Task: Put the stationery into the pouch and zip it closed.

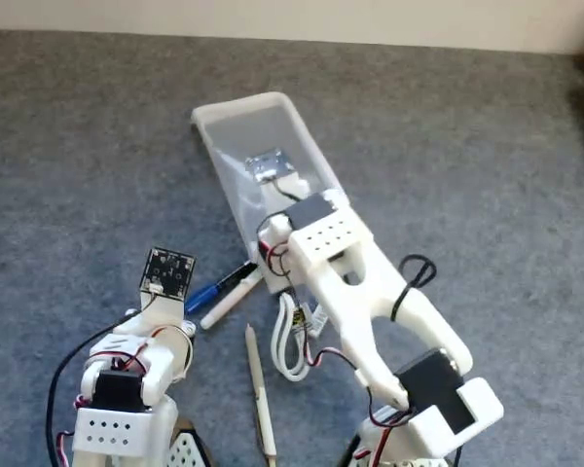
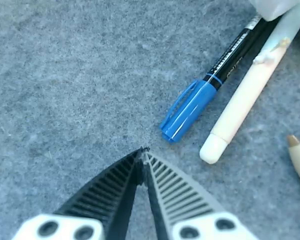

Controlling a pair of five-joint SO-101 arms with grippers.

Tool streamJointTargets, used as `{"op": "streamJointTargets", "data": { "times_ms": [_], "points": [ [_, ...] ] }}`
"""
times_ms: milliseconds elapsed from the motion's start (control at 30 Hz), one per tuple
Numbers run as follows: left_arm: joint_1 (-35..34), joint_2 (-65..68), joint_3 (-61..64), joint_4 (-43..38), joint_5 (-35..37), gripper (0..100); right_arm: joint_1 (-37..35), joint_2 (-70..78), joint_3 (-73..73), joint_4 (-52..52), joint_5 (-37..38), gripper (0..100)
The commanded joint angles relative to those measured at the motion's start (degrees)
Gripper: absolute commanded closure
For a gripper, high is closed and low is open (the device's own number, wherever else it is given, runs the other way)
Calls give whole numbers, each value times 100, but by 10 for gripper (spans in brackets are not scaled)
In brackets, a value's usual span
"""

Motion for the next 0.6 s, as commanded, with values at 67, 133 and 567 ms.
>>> {"op": "streamJointTargets", "data": {
  "times_ms": [67, 133, 567],
  "points": [
    [-75, -66, 127, 44, 53, 995, -207, 75, -75, -13, -123, 927],
    [-75, -66, 127, 44, 53, 995, -207, 259, -75, -48, -167, 885],
    [-75, -66, 127, 44, 53, 995, -180, 1552, -1156, -4, -475, 877]
  ]
}}
